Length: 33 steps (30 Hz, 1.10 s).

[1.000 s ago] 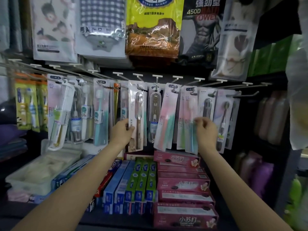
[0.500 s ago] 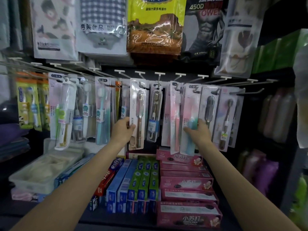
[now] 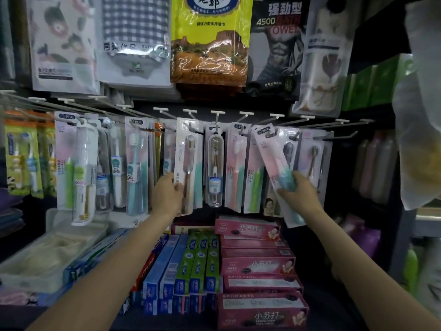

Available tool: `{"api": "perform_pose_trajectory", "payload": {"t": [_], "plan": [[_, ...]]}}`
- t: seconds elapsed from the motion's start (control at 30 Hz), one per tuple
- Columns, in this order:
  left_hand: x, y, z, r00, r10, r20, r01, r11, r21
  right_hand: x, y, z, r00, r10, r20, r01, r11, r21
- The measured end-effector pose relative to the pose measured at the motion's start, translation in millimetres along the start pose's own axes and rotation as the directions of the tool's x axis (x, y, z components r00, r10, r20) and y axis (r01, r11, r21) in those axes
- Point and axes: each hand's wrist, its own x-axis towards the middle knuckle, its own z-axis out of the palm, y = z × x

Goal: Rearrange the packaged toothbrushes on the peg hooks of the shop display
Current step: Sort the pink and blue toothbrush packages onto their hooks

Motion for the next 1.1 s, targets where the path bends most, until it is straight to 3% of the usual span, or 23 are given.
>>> {"api": "perform_pose_trajectory", "payload": {"t": [0.1,0.2,0.27,0.37,0.5,0.53,0.6,0.63,0.7,0.77,0.83,0.93,1.03,1.1], "plan": [[-13.4,2.8,1.4,0.973,-0.009,-0.229,0.015,1.000,0.025,-5.7,0.7,18.0,0.995,0.018,0.100,-0.027,0.995,0.094],[-31.9,11.6,6.6,0.894,0.246,-0.373,-0.220,0.969,0.112,-10.1,3.3,38.0,0.981,0.034,0.191,-0.071,0.979,0.189],[-34.3,17.0,12.2,0.893,0.259,-0.367,-0.251,0.965,0.068,-14.7,1.7,49.5,0.974,0.025,0.225,-0.078,0.969,0.233],[-24.8,16.7,18.4,0.951,0.093,-0.296,-0.142,0.979,-0.146,-18.8,-0.4,58.8,0.970,0.031,0.243,-0.107,0.946,0.307],[-23.8,12.4,16.1,0.948,0.076,-0.310,-0.124,0.983,-0.138,-18.5,2.2,62.6,0.962,0.033,0.271,-0.124,0.938,0.324],[-26.3,14.2,13.8,0.929,0.086,-0.360,-0.136,0.984,-0.115,-18.7,5.2,65.3,0.959,0.039,0.280,-0.127,0.944,0.305],[-32.7,22.2,9.8,0.878,0.250,-0.408,-0.288,0.957,-0.036,-19.7,10.8,71.4,0.956,0.033,0.293,-0.113,0.959,0.261],[-35.0,28.5,10.2,0.866,0.360,-0.347,-0.388,0.922,-0.010,-21.1,11.6,73.6,0.953,0.021,0.302,-0.101,0.962,0.254],[-39.5,45.4,18.8,0.885,0.457,-0.084,-0.462,0.885,-0.051,-22.4,11.9,77.4,0.946,-0.020,0.325,-0.069,0.963,0.259],[-39.7,60.0,31.5,0.904,0.352,0.242,-0.319,0.933,-0.164,-24.2,7.7,78.3,0.938,-0.063,0.341,-0.034,0.962,0.270],[-35.2,66.6,42.1,0.858,0.260,0.443,-0.165,0.956,-0.242,-23.8,5.4,75.9,0.921,-0.106,0.376,0.000,0.963,0.269],[-21.4,62.2,43.7,0.869,0.256,0.422,-0.236,0.966,-0.100,-18.8,11.5,63.8,0.904,-0.174,0.391,0.110,0.977,0.181],[-5.2,55.8,31.2,0.902,0.263,0.343,-0.299,0.953,0.055,-7.4,22.5,53.6,0.990,-0.093,0.104,0.083,0.992,0.095],[1.8,55.7,23.4,0.903,0.303,0.306,-0.354,0.927,0.126,2.2,24.2,57.0,1.000,-0.010,-0.021,0.011,0.998,0.058]]}}
